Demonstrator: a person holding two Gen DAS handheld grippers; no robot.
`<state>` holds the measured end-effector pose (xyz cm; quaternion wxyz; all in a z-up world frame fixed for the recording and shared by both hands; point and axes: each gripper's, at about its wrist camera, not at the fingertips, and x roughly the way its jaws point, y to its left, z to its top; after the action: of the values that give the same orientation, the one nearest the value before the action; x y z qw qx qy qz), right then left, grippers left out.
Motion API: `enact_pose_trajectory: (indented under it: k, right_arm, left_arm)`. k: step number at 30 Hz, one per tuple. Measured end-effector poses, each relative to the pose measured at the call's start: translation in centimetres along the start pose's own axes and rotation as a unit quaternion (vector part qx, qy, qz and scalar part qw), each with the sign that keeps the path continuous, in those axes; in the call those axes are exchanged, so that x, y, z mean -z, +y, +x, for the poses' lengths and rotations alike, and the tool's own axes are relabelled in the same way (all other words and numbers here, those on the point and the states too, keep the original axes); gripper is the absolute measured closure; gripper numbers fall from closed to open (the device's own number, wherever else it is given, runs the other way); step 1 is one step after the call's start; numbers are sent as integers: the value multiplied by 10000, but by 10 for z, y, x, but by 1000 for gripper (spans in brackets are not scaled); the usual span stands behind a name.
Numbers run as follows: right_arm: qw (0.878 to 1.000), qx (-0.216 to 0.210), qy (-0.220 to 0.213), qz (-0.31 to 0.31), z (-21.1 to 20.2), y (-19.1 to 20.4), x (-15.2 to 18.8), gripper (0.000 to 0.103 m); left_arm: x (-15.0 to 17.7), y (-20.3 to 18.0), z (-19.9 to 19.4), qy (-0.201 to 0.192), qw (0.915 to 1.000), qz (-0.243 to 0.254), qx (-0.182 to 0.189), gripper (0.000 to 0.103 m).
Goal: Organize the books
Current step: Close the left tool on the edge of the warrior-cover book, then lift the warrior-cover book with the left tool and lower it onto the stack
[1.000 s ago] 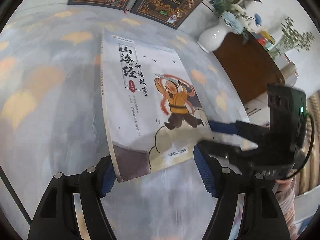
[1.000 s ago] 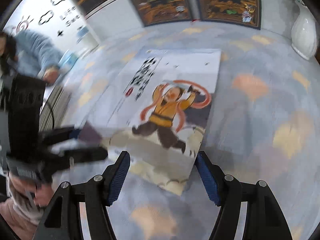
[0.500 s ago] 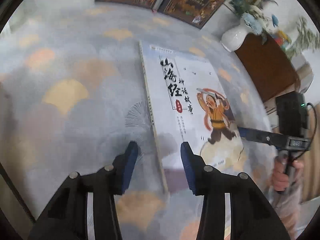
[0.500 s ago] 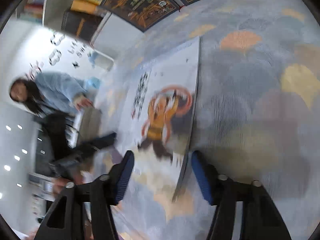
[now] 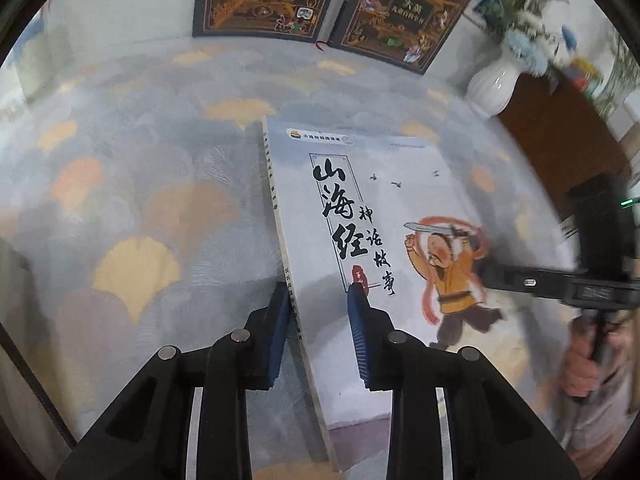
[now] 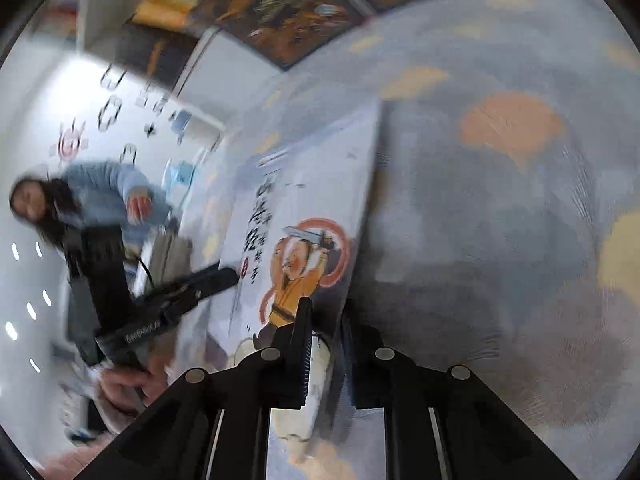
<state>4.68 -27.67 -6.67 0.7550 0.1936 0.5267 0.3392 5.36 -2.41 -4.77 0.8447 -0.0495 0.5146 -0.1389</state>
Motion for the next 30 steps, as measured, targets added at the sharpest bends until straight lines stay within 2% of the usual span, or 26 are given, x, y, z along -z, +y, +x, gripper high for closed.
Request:
enact_pose_trajectory:
  k: [2, 7, 15, 22, 30]
  right_arm:
    - [9998, -15, -18, -202, -1, 15, 3, 90]
    - [9987, 66, -64, -507, -7, 45, 12, 90]
    - [9968, 37, -4, -796, 0, 79, 28, 90]
    - [9950, 1, -195, -977, -8, 116, 37, 89]
    - [9896, -15, -335, -1398, -10, 175, 32, 88]
  left_arm:
    - [2, -6, -4, -39, 9996, 172, -233, 77]
    - [16, 0, -24, -48, 9996, 241, -159, 77]
    - [34, 2, -60, -274, 9985, 329, -349, 77]
    - [43, 9, -93, -496, 9980, 315, -219, 76]
    - [45, 36, -147, -1003, 9947, 188, -119, 74]
